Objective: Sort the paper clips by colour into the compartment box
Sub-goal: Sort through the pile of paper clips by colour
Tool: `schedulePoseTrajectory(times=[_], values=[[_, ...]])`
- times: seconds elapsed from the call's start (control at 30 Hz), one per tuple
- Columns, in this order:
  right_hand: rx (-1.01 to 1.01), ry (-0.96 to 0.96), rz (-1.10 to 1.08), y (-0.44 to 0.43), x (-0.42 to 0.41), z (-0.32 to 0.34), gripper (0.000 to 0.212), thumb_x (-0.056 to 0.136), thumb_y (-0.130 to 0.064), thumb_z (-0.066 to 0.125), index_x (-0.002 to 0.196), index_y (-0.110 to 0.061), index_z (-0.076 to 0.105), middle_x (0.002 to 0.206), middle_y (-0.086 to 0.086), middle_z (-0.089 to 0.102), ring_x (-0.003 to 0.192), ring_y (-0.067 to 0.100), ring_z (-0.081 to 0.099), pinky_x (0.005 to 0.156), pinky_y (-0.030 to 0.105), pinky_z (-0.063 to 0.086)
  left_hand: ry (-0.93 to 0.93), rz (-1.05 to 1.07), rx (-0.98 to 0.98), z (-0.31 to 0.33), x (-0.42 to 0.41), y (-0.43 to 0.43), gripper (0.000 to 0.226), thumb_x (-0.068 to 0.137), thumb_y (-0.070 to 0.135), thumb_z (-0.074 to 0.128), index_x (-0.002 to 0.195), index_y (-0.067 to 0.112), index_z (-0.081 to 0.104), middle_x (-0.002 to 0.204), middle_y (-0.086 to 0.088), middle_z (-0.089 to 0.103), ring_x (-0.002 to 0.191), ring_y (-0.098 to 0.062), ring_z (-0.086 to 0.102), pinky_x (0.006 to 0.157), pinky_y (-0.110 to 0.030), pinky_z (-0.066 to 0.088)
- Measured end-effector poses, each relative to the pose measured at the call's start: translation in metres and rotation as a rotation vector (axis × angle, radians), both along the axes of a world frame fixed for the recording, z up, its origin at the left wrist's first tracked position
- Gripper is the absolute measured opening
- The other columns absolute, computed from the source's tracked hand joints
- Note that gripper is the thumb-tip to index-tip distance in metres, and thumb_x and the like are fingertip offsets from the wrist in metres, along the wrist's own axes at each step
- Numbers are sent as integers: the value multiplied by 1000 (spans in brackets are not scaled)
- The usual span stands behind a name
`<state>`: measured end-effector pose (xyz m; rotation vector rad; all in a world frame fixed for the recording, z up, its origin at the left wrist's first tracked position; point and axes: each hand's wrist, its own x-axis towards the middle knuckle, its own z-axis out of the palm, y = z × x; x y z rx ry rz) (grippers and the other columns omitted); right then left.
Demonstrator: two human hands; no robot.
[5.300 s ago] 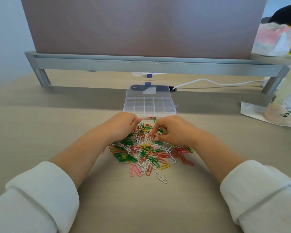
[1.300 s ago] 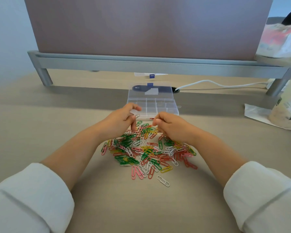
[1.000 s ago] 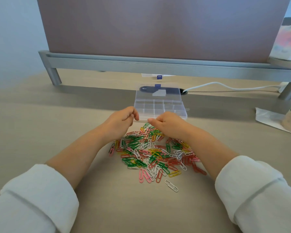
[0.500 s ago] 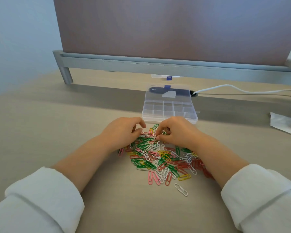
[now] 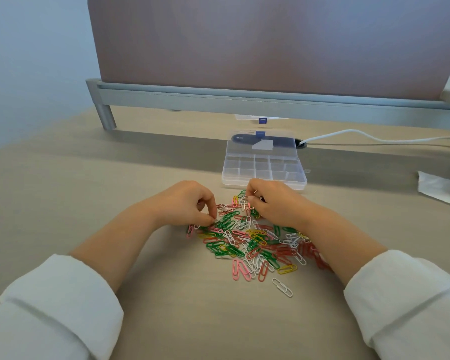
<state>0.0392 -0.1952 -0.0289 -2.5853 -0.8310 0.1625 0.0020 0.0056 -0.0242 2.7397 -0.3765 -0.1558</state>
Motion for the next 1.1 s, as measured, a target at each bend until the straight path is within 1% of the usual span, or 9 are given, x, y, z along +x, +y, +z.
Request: schedulePoseTrajectory(times=[0.13,0.23,0.37,0.57,0.67,0.77,0.87,0.97,1.1], values=[[0,56,7,1,0,0,12,98,-22,36,93,-21,47,85,-7,51,80,15,48,68,28,38,-12,38,-16,2,1,2,19,77,30,70,63,32,57,50,9,40,48,-4,39,49,-19,28],[24,78,10,1,0,0,23,97,-18,30,78,-18,44,73,-6,46,70,14,43,65,31,36,-152,66,20,-1,3,0,6,83,30,65,87,27,64,57,9,42,53,-3,40,49,-16,26],[23,54,10,3,0,-1,33,97,-19,31,65,-19,38,66,-3,42,64,15,39,62,32,33,-248,44,106,-8,5,-10,22,86,38,59,106,30,66,57,14,39,55,-3,39,55,-19,28],[50,9,14,4,0,-5,28,94,-20,40,67,-21,43,65,-6,47,60,11,40,58,29,34,-235,23,166,-11,8,-14,19,86,38,59,98,27,67,59,14,40,63,-8,40,63,-23,31],[148,16,-1,4,-1,-5,24,91,-20,51,67,-22,50,62,-9,49,56,5,41,54,19,35,-173,15,108,-12,9,-13,15,86,33,60,94,21,64,61,14,41,58,-1,39,56,-23,28],[203,26,-15,4,-1,-3,24,89,-23,57,67,-24,50,59,-10,49,52,3,40,48,12,34,-132,8,73,-13,8,-12,13,91,31,54,95,19,57,64,14,42,62,-6,41,56,-25,26],[224,61,-32,4,-1,-2,25,93,-25,51,69,-23,45,63,-8,48,56,7,40,50,18,32,-95,39,-35,-12,8,-12,10,95,28,46,88,20,46,70,14,46,71,-11,45,61,-24,29],[214,84,-32,4,-3,-2,24,96,-23,42,72,-19,43,67,-6,52,59,10,43,52,22,33,-65,56,-119,-10,9,-12,20,97,26,40,77,25,39,71,11,46,64,-3,42,55,-18,30],[267,182,-44,4,-2,-2,20,92,-17,47,72,-17,45,71,-7,69,43,-1,41,45,14,33,-62,78,-187,-10,9,-8,28,98,24,36,70,26,37,69,7,48,62,-5,41,57,-19,34]])
